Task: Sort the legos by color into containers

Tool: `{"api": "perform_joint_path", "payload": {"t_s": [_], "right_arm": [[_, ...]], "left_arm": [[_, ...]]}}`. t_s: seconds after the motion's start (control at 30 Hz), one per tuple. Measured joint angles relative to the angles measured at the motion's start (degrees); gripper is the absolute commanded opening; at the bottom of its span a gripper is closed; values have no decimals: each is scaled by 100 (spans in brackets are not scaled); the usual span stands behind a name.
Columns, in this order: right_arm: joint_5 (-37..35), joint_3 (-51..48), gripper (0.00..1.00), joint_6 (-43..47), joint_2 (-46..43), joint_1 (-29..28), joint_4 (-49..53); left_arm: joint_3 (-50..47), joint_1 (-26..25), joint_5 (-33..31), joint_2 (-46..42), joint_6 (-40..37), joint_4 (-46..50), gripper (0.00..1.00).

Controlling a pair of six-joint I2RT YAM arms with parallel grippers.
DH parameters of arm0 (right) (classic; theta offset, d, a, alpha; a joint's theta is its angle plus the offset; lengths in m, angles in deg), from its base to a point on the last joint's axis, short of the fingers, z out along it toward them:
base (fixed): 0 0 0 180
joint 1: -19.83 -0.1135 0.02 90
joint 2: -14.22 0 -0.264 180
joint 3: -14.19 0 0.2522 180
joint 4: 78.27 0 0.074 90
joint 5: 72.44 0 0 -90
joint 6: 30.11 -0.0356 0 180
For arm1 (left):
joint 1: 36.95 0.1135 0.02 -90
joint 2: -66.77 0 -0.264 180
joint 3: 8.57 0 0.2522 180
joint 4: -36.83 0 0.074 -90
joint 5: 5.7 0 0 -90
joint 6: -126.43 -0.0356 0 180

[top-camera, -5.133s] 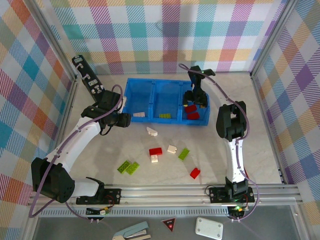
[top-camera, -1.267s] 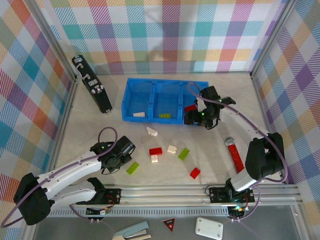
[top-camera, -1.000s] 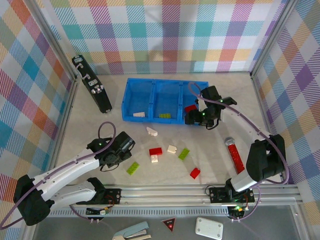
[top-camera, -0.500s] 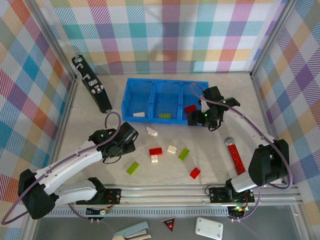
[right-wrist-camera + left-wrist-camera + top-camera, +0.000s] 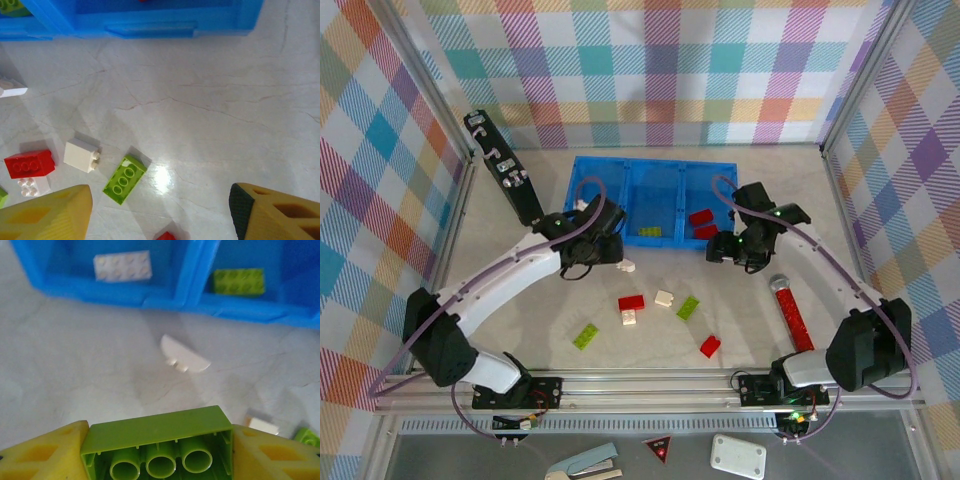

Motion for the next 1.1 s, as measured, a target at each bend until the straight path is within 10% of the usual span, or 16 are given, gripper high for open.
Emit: {"api": "perform_joint_path", "payload": {"t_s": [0.6,1.1], "right_arm": [[-728,-9,74,-544,-1001,0,1088],[-835,-138,74,-649,-1263,0,1388]], "left_arm": [[3519,275,876,3348,-1770,-42,63],[5224,315,385,5320,-2503,262,63]]}}
